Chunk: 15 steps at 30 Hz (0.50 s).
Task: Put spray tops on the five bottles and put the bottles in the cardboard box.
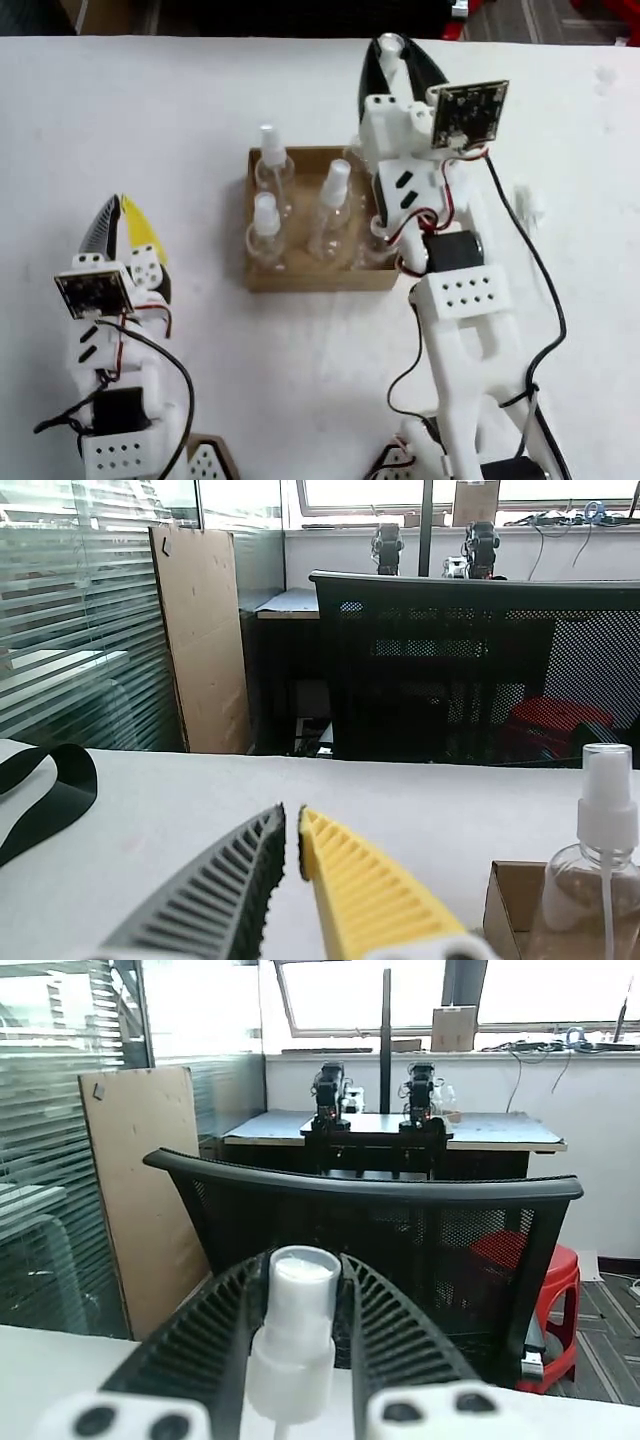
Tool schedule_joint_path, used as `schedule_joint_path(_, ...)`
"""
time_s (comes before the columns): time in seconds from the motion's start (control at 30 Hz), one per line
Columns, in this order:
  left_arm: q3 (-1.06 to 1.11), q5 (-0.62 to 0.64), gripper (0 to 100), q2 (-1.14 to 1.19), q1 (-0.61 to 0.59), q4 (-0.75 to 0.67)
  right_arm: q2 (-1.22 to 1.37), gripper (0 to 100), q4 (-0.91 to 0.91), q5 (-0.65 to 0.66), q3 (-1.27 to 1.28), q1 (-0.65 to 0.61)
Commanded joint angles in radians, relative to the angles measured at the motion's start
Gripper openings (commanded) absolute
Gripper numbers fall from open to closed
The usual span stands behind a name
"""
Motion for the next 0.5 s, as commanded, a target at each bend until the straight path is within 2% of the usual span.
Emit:
schedule_joint_path(0.0,-0.02,-0.011,3,-0.015,-0.008,-0.032,-0.031,1.5,-0.024,-0.009,-0.028,-0.007)
schedule_joint_path(0.47,-0.02,-0.011,3,-0.015,-0.008,-0.032,0.087,1.5,-0.084,-0.008,-0.032,0.03)
